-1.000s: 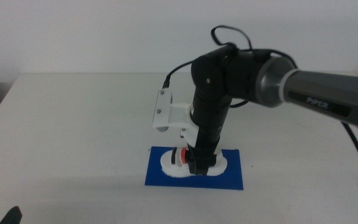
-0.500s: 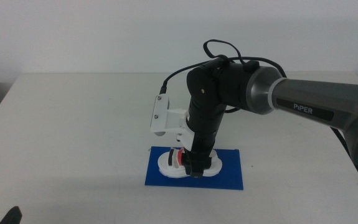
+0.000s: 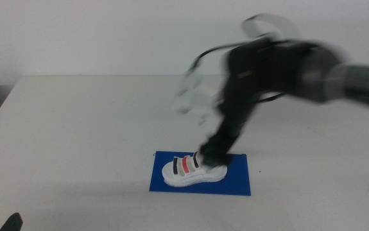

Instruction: Use one arm to grab the shoe from the table and place it on the mat.

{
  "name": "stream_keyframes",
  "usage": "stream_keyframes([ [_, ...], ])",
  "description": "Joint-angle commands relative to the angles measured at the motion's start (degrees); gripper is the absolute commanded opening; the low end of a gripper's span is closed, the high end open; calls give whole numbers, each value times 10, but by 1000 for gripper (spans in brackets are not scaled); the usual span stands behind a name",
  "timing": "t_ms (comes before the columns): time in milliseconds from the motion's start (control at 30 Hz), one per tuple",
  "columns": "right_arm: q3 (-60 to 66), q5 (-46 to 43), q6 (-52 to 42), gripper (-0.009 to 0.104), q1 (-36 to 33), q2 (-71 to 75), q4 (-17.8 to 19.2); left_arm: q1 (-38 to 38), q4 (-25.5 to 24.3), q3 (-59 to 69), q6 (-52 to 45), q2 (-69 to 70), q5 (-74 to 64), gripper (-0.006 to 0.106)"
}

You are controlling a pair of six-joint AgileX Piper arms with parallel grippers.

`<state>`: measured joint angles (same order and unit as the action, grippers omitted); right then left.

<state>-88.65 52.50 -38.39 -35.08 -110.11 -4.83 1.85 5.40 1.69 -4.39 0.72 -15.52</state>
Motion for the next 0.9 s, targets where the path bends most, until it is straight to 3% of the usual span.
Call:
stream_keyframes([
  [0, 60, -60, 46, 85, 35, 117, -9, 2, 4, 4, 3, 8, 46, 94],
  [100, 187, -138, 92, 83, 84, 233, -30, 2, 4, 4, 3, 8, 46, 94],
  [267, 336, -231, 207, 79, 148, 420, -34, 2, 4, 4, 3, 8, 46, 94],
  [367, 417, -279, 291, 77, 189, 535, -29, 2, 4, 4, 3, 8, 46, 94],
  [467, 500, -316, 343, 75, 219, 673, -2, 2, 4, 4, 3, 8, 46, 94],
  [567, 564, -329, 364, 75, 242, 795, 23, 2, 4, 4, 3, 8, 46, 94],
  [867, 721, -336, 346, 75, 270, 1051, 41, 2, 4, 4, 3, 8, 46, 94],
])
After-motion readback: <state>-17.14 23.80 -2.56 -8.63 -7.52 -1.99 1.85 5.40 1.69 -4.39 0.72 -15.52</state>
